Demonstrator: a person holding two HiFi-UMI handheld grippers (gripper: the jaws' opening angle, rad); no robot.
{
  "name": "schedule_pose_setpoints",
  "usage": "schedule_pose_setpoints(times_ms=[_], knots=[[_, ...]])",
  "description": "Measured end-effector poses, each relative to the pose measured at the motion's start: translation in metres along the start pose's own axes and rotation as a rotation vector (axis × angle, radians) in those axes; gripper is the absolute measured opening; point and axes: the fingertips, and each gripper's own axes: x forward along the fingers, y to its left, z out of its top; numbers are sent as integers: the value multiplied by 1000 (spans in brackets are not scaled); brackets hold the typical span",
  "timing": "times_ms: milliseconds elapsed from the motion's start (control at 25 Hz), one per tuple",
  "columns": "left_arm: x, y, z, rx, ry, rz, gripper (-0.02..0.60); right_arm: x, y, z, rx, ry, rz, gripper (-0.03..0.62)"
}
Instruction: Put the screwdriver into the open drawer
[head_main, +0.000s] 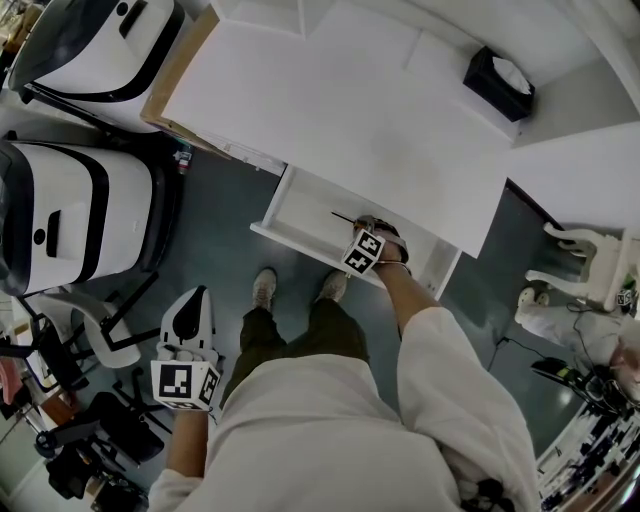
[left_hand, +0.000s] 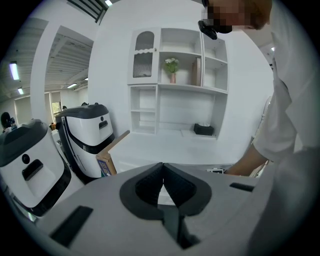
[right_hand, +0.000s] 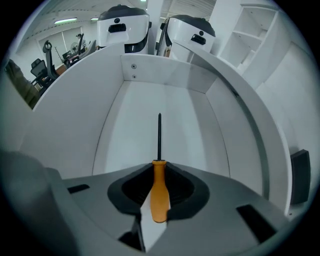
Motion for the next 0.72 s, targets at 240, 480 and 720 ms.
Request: schedule_pose_setpoints(times_ms=[240,480,720], knots=[[3,1,-5,-4,10,1,5,9,1,0,6,41,53,79],[4,0,-4,-4,10,-5,5,9,2,1,6,52,85,83],[5,-2,-4,-2,11,-15,5,10,0,1,24,59,96,92]])
